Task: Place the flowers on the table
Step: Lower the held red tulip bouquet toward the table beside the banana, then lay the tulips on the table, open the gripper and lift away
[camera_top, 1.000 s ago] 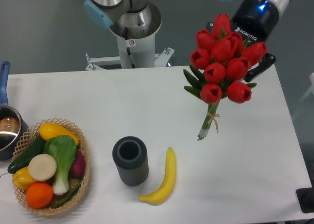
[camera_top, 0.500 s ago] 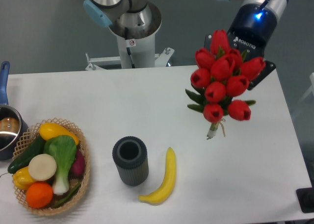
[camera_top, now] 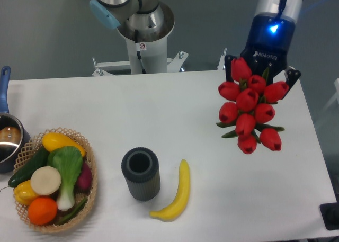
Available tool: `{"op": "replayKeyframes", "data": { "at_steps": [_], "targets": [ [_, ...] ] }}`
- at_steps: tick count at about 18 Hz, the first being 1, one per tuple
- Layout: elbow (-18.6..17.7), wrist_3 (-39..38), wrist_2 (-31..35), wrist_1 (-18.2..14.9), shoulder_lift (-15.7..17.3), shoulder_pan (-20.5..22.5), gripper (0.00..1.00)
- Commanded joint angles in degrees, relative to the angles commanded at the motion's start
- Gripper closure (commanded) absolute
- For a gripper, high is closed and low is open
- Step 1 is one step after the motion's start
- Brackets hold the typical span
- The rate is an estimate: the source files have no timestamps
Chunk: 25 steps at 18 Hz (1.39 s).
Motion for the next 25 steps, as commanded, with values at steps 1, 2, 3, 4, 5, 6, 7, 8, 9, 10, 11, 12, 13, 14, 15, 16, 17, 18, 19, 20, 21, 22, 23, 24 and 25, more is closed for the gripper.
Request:
{"op": "replayKeyframes", "data": {
  "at_steps": [1,2,3,4,5,6,7,8,9,10,11,12,13,14,15,16,17,18,19,20,21,22,23,24,25],
  "targets": [
    [-0.1,0.0,2.8,-1.2,0.1,-0.4,0.51],
    [-0.1,0.0,5.4,-2.8,0.1,-0.4,0.51],
    [-0.1,0.1,8.1,-4.5,0.0,-0.4,0.51],
    [-0.6,0.3,11.0,-6.1,-0.1,-0.4,0.51],
    [-1.3,0.5,14.1,-7.4,-0.3,-0.4,0.51],
    [-1.9,0.7,16.7,-8.0,-0.4,-0.6,0.51],
    [-2.5,0.7,18.6,-8.7,-0.7,-1.0,0.51],
    [-3.6,0.7,21.3,-9.9,-1.6,-1.1,0.51],
    [-4.0,0.7,23.6,-10.5,-2.4,-1.2,0.51],
    [-4.9,0.7,26.6,-11.0,-3.8,-1.5,0.5],
    [-5.0,0.6,27.8,-11.2,-4.8,-1.6,0.5],
    [-4.9,0.6,28.1,-11.2,-5.9,-1.6,0.5],
    [-4.9,0.4,28.2,-11.2,-6.8,-1.6,0.5],
    [-4.9,0.2,28.2,-11.2,-7.8,-1.6,0.5],
    [-4.8,-0.1,28.4,-11.2,-8.9,-1.6,0.49],
    [-4.8,-0.1,28.9,-11.1,-10.0,-1.6,0.48],
    [-4.8,-0.2,29.5,-11.1,-10.9,-1.6,0.47],
    [-4.8,-0.1,29.7,-11.0,-11.5,-1.4,0.47],
    [-4.7,-0.1,29.7,-10.8,-12.3,-1.3,0.47],
    [-4.5,0.0,29.7,-10.9,-13.0,-1.2,0.48],
    [-4.2,0.0,29.7,-10.8,-13.6,-1.0,0.48],
    [-3.9,0.0,29.5,-10.7,-14.7,-1.0,0.48],
    [-3.3,0.0,29.3,-10.7,-15.5,-1.0,0.48],
    [-2.6,0.0,29.2,-10.8,-16.3,-0.9,0.48],
    [-2.6,0.0,29.1,-10.7,-16.5,-0.9,0.48]
  ]
}}
